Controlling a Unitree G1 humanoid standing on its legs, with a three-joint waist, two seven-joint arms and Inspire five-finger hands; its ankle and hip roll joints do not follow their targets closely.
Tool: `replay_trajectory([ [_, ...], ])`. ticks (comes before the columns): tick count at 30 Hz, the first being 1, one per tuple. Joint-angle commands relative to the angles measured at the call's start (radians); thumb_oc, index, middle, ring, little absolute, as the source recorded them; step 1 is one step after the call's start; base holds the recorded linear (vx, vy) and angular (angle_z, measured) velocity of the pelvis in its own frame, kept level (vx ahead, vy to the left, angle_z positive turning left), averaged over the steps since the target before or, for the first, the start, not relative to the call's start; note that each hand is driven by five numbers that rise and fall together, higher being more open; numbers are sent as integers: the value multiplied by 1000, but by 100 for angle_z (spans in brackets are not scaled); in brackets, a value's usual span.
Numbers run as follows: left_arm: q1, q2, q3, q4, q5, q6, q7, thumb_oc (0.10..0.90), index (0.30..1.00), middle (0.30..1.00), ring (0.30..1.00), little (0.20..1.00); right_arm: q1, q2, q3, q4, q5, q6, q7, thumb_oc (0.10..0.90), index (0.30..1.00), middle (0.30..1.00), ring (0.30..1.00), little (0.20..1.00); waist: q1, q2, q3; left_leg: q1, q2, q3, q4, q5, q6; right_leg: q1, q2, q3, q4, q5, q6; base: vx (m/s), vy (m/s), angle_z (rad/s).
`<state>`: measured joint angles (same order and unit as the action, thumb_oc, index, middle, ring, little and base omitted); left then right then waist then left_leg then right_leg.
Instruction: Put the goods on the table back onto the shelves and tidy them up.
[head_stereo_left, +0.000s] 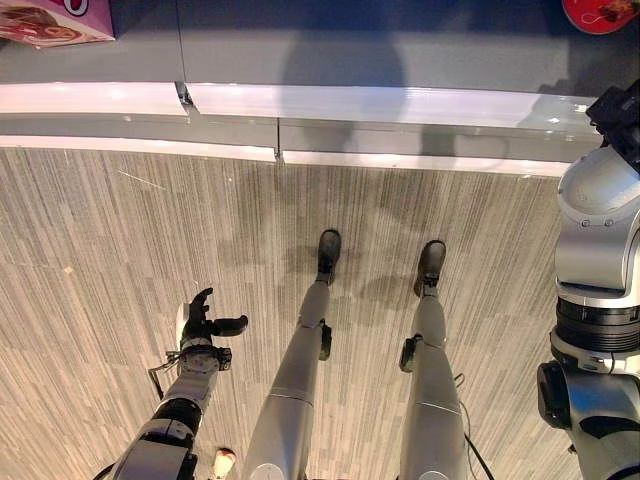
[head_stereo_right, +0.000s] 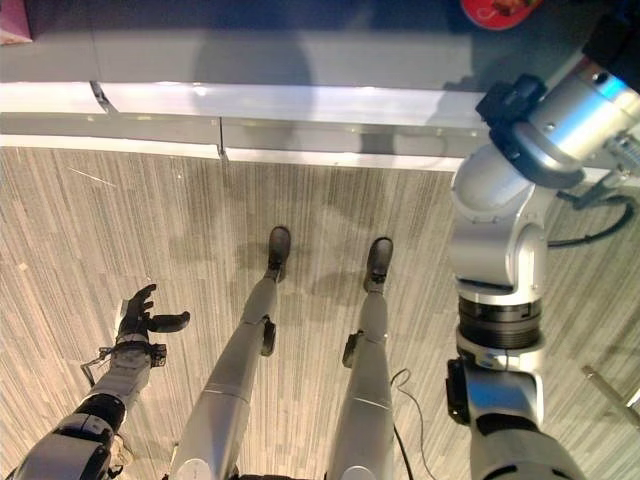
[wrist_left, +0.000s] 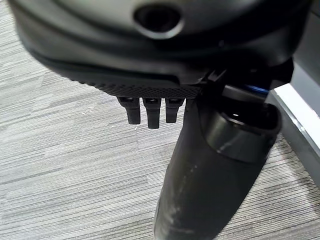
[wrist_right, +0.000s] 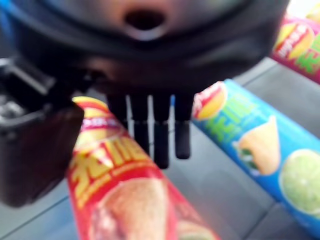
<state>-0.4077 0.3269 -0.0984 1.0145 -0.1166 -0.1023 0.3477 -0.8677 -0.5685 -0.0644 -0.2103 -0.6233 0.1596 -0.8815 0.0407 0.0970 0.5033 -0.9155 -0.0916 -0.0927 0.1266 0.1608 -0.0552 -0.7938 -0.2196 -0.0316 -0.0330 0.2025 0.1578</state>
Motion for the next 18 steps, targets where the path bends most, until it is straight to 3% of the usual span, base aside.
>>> replay_trajectory([
  [1,43,22,12,115,-6,38,67,800,900,900,900,900,-68,-26,-7,-90,-35,-75,-61,800,900,900,900,900,-16,1,-105,-21,4,12,134,-210,-3,50,-30,17,62,-66,57,0,0,0],
  [18,33,20,14,121,-14,40,70,800,900,900,900,900,-79,-35,5,-81,-33,-72,-56,800,900,900,900,900,-17,-9,-115,-24,2,13,126,-197,-5,46,-29,16,61,-65,56,0,0,0],
])
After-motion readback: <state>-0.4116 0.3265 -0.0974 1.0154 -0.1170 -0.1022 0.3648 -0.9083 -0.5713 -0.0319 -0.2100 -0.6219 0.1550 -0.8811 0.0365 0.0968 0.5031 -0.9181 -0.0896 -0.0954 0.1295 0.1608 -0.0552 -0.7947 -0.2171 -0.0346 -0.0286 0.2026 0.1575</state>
